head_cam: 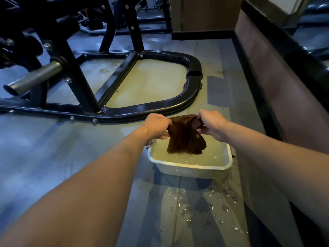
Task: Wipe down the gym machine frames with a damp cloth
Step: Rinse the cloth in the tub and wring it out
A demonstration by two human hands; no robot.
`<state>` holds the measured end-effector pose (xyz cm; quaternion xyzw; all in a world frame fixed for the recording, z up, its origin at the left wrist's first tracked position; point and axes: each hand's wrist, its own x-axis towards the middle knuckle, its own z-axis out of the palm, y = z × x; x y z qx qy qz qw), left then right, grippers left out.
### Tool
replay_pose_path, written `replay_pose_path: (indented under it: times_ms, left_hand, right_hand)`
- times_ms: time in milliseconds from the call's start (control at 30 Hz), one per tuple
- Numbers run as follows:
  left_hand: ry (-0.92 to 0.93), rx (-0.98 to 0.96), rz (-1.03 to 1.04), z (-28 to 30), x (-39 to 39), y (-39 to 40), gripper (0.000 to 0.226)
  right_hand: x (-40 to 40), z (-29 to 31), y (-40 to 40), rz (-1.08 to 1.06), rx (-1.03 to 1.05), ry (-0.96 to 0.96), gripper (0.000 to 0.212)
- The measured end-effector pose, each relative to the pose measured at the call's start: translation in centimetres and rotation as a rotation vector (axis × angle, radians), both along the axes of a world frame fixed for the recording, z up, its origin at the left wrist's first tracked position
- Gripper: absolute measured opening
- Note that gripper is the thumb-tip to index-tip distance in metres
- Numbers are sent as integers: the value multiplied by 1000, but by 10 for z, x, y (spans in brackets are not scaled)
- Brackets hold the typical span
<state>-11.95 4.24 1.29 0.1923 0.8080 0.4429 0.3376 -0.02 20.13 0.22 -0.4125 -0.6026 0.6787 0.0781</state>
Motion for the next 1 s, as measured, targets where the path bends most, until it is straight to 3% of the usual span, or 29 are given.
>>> replay_pose_path:
  times_ms: [67, 167, 300, 400, 467, 533, 567, 667, 733, 800, 900, 933, 1000]
  left_hand:
    - [-33, 29, 6, 6, 7, 5, 17]
    - [-37, 92, 28, 18, 15, 12, 19]
    - [-83, 156, 13, 28, 15, 13, 44]
    - [-139, 214, 49, 27, 15, 11, 34]
    - [-146, 245, 88, 27, 14, 12, 22]
    - [-159, 264, 119, 29, 17, 15, 14]
    - [-181, 280, 140, 30, 19, 16, 13]
    - [-300, 370, 201, 37, 24, 18, 7]
    - [-431, 458, 224, 42, 25, 18, 14]
    - [-569, 507, 207, 43, 24, 17, 33]
    - [-649, 434, 136, 42, 20, 9, 39]
    - [-645, 379, 109, 42, 17, 5, 37]
    - [-605, 240, 23, 39, 12, 0, 42]
  right_hand:
    - [-4, 9, -14, 14, -80, 43, 13]
    - [-12, 18, -30, 72, -26, 91, 11]
    - [-11, 29, -27, 104, 15, 180, 24]
    - [-3, 34, -18, 113, -117, 275, 32]
    - [-1, 31, -17, 89, 28, 263, 31]
    - [3, 20, -11, 64, 355, 162, 26]
    - [7, 12, -7, 120, 482, 98, 36]
    - [18, -12, -1, 424, 701, -112, 99]
    - [16, -22, -10, 466, 838, -160, 121]
    - [10, -26, -18, 382, 850, -94, 105]
    - [5, -22, -15, 261, 893, -34, 43]
    - [6, -19, -12, 262, 918, -24, 32]
    - [9, -15, -5, 299, 935, -16, 31]
